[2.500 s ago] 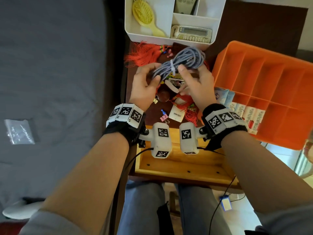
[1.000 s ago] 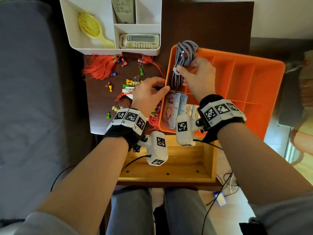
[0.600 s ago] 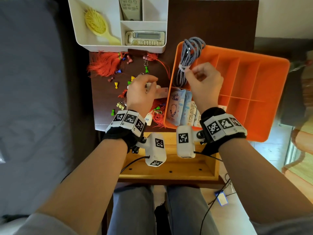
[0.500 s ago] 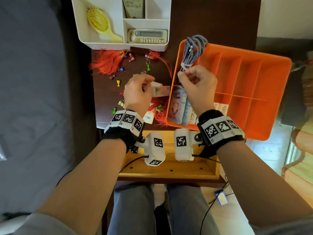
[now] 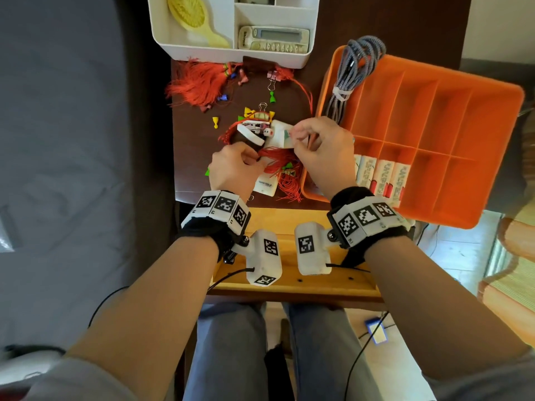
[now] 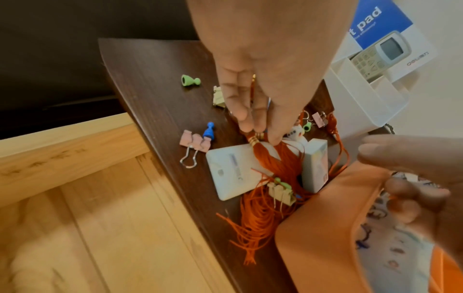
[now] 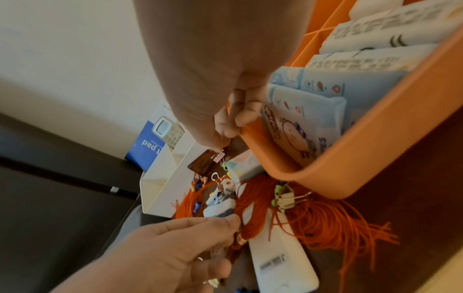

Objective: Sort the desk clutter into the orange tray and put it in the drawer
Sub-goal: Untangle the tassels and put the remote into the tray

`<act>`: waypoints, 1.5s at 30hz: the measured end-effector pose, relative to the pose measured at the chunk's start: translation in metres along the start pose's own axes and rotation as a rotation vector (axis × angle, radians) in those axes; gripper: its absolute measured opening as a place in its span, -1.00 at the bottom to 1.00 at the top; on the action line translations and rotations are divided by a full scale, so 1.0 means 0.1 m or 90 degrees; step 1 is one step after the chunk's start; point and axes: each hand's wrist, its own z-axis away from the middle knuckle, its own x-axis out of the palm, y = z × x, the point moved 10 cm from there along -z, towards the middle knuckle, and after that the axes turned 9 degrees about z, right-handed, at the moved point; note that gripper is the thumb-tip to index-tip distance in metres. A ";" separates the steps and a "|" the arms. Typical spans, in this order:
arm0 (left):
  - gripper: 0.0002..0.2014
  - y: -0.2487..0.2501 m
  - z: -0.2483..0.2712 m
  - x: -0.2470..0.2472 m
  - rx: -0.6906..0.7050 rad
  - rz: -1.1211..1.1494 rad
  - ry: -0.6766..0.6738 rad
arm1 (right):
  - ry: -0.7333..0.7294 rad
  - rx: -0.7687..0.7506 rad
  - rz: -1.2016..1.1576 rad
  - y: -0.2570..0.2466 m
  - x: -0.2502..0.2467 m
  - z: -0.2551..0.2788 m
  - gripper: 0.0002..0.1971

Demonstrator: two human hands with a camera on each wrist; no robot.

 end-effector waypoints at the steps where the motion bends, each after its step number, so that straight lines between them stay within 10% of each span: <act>1: -0.75 -0.04 0.02 0.03 -0.005 -0.002 -0.003 | -0.002 -0.015 0.031 -0.03 0.01 0.01 -0.85; 13: -0.67 -0.14 0.07 0.07 0.003 0.013 0.036 | -0.200 -0.068 0.405 -0.07 0.36 -0.07 -0.63; 25: -0.48 -0.07 0.12 0.25 0.038 -0.024 -0.017 | -0.119 -0.057 0.365 -0.13 0.22 -0.08 -0.83; 45: -0.52 -0.05 0.08 0.43 0.025 -0.058 -0.027 | -0.368 -0.199 0.401 -0.07 0.55 0.29 -0.73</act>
